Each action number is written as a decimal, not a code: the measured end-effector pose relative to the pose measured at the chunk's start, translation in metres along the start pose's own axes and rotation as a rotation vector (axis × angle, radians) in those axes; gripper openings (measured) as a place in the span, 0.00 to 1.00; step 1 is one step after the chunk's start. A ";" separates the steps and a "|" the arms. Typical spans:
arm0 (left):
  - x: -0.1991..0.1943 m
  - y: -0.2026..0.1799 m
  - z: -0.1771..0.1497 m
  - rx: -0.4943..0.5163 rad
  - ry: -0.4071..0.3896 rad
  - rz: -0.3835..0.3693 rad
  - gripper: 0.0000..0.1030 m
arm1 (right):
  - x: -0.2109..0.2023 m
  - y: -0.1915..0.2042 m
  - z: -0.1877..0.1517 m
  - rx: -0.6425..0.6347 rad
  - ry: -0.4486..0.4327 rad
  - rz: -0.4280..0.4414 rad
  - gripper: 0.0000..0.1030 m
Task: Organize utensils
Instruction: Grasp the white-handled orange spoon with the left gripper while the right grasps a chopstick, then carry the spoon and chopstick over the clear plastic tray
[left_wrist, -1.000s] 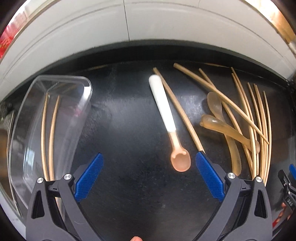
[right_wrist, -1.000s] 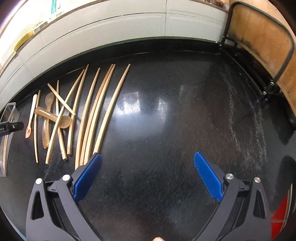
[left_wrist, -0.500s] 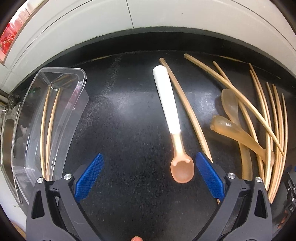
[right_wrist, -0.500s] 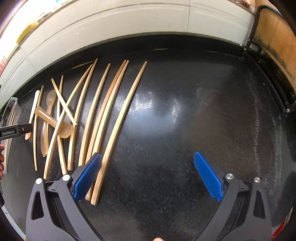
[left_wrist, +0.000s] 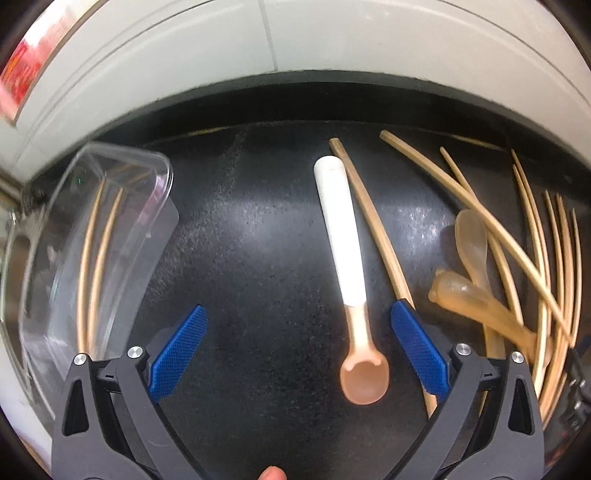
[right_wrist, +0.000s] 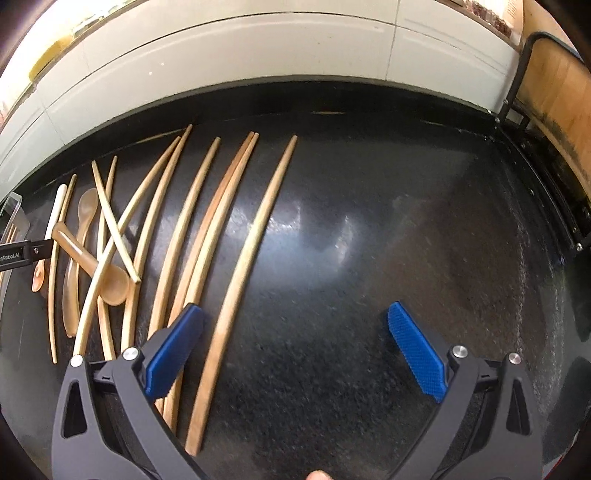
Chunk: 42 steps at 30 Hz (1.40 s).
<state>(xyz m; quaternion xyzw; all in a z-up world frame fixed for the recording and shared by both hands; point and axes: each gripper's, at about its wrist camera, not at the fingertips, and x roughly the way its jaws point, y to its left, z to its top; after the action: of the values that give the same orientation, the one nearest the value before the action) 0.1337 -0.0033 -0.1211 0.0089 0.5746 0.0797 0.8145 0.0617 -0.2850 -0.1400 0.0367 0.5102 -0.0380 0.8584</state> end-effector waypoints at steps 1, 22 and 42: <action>-0.001 0.000 -0.002 -0.028 0.002 -0.017 0.95 | 0.002 0.002 0.001 0.000 -0.009 -0.001 0.95; -0.009 -0.009 -0.021 -0.008 -0.127 -0.064 0.58 | 0.001 0.013 0.012 -0.064 -0.015 0.041 0.75; -0.085 0.002 -0.013 0.029 -0.182 -0.239 0.05 | -0.049 -0.017 0.010 0.098 -0.030 0.152 0.07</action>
<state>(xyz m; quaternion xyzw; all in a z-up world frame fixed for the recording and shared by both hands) 0.0930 -0.0148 -0.0457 -0.0409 0.4965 -0.0273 0.8666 0.0453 -0.3020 -0.0925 0.1168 0.4904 0.0019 0.8637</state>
